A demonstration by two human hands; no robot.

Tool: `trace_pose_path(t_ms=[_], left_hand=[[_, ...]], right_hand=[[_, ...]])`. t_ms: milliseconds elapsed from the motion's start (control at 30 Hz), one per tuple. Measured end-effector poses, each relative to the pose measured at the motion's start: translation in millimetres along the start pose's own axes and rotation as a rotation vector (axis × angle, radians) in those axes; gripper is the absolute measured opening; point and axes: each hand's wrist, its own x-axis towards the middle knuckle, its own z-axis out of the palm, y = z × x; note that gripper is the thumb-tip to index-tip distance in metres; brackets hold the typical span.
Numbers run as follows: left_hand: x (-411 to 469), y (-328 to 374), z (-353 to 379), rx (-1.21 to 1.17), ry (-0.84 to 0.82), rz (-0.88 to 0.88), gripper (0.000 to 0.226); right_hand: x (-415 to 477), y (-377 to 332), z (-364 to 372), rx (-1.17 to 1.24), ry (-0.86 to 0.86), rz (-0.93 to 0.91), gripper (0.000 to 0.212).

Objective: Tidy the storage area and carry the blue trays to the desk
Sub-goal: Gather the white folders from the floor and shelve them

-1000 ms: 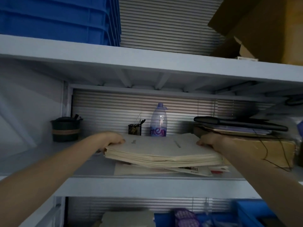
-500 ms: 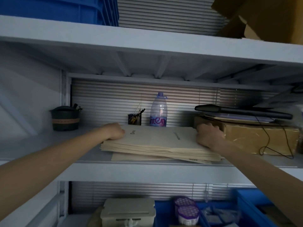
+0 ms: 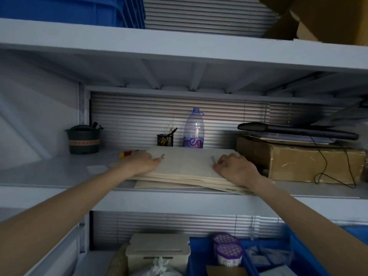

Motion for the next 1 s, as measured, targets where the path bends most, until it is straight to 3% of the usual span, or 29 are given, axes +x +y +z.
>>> trace_pose_path(t_ms=[133, 267, 367, 467, 600, 700, 800, 900, 1000], left_hand=[[0.5, -6.6, 2.5, 0.021, 0.045, -0.039, 0.073], [-14.6, 2.9, 4.6, 0.07, 0.441, -0.015, 0.054], [-45.8, 34.5, 6.0, 0.041, 0.725, 0.237, 0.043], [-90.7, 77.6, 21.8, -0.072, 0.868, 0.599, 0.034], [-152.4, 109.7, 71.3, -0.243, 0.775, 0.987, 0.025], [-178.9, 110.8, 134.9, -0.322, 0.588, 1.091, 0.025], [-180.4, 97.4, 206.3, -0.394, 0.419, 1.021, 0.025], [-165.9, 85.7, 260.0, -0.447, 0.192, 0.772, 0.024], [-148.8, 81.3, 303.7, -0.495, -0.035, 0.541, 0.02]], right_hand=[[-2.5, 0.2, 0.3, -0.014, 0.045, -0.01, 0.052], [-13.0, 1.4, 3.9, -0.004, 0.427, -0.129, 0.03], [-27.2, 0.4, 2.9, 0.06, 0.615, -0.187, 0.031], [-57.3, 2.7, 6.2, 0.128, 0.798, -0.221, 0.031], [-135.0, 5.0, 35.0, 0.288, 0.977, -0.33, 0.019], [-189.7, 9.3, 79.2, 0.345, 0.929, -0.332, 0.021], [-222.1, 25.3, 138.1, 0.319, 0.781, -0.238, 0.023], [-237.7, 42.3, 197.3, 0.215, 0.47, -0.065, 0.018], [-235.6, 55.1, 236.8, 0.293, 0.023, 0.27, 0.015]])
